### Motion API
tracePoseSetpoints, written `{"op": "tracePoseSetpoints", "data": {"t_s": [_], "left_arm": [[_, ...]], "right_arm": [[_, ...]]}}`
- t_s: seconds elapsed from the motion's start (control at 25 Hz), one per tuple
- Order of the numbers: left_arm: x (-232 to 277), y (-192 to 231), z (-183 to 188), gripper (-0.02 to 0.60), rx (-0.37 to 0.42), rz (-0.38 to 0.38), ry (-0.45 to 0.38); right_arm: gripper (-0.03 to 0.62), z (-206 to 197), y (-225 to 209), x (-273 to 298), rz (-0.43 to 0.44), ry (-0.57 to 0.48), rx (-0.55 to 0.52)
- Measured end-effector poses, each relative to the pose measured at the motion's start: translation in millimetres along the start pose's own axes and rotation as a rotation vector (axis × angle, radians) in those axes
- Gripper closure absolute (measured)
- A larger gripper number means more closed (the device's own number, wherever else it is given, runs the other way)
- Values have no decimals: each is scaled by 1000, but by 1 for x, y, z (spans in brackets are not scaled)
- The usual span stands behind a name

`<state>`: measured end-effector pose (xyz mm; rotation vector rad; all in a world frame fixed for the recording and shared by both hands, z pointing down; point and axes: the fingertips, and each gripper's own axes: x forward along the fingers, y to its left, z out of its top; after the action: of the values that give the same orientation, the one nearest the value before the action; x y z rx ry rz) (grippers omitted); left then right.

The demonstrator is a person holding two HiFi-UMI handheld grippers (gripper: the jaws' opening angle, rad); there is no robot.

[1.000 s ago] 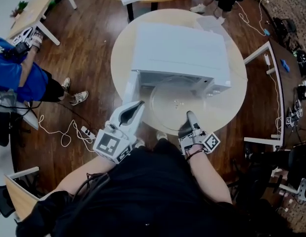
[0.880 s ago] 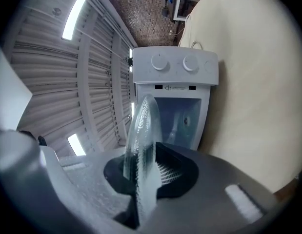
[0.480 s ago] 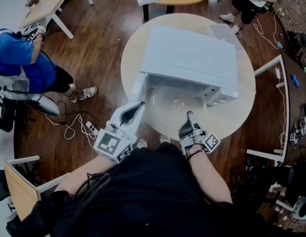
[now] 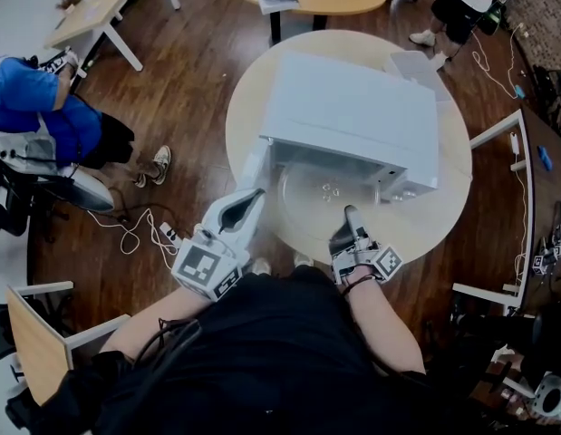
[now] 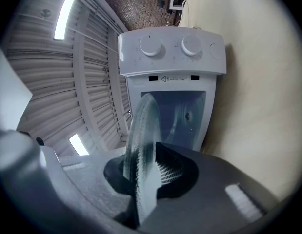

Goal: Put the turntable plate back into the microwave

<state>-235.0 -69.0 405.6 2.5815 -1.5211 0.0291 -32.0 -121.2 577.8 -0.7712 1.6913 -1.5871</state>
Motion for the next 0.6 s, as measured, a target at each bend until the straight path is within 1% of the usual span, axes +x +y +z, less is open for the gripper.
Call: {"op": "tracePoseSetpoints", "data": {"t_s": [0.28,0.4,0.52,0.6], "left_arm": [[-2,-1,2,575,11,22,4],[-11,3,8,575,8,20,4],[-37,20,13,575,-10,71,15],[-39,31,9,575,-27,104,16]], "right_arm": [[560,2,0,5,6,20,10],[560,-1,3,7,25,18,-9],[560,-21,3,18,57,44,-27],[560,-26,-2,25,36,57,-12]]}}
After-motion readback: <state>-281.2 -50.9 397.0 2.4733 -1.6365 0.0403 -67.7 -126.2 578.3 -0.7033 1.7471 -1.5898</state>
